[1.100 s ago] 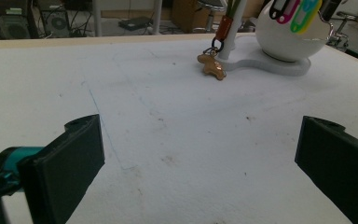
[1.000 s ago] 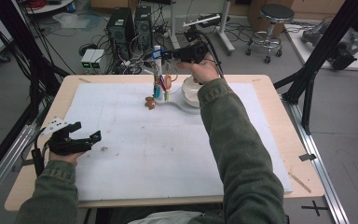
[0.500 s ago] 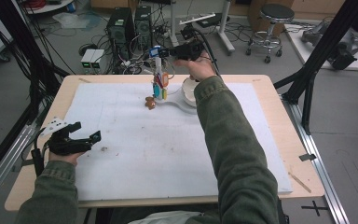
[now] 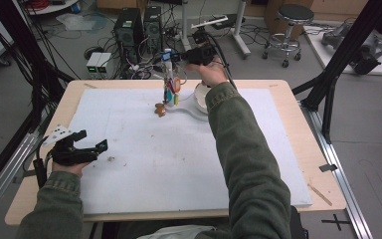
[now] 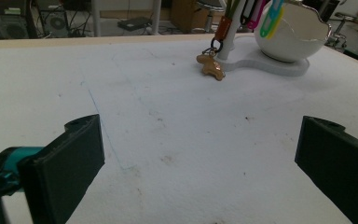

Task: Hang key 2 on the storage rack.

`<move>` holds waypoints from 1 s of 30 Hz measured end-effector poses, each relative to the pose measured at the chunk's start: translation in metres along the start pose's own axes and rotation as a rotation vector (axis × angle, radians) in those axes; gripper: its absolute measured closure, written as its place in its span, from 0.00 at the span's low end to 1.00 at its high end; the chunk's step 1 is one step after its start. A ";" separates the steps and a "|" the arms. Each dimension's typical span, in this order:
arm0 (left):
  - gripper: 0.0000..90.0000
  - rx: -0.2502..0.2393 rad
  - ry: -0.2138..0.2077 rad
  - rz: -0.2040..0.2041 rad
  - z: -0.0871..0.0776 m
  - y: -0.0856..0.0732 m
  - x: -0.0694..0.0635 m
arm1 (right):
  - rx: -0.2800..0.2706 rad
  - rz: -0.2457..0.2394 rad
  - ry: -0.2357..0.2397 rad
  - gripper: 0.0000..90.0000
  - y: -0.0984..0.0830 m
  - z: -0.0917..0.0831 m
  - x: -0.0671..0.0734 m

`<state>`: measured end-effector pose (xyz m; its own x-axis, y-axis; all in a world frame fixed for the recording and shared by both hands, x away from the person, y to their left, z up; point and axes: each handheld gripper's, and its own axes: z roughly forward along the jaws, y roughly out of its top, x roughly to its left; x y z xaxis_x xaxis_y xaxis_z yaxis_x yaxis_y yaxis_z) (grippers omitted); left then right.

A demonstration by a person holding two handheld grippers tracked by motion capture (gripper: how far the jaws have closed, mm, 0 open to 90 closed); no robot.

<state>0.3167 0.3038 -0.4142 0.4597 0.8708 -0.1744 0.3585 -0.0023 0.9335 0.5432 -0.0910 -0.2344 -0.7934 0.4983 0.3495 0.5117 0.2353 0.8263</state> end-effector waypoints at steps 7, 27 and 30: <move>0.02 0.000 -0.001 -0.002 0.000 0.000 0.000 | 0.004 0.010 -0.028 0.97 -0.003 0.004 -0.005; 0.02 -0.004 -0.006 -0.006 0.000 0.000 0.001 | 0.045 0.017 -0.083 0.97 -0.012 0.018 -0.013; 0.02 -0.003 -0.007 -0.005 0.000 0.000 0.001 | 0.046 0.014 -0.097 0.96 -0.012 0.019 -0.011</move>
<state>0.3171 0.3043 -0.4146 0.4632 0.8675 -0.1813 0.3587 0.0035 0.9334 0.5520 -0.0836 -0.2564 -0.7516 0.5797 0.3148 0.5392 0.2649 0.7995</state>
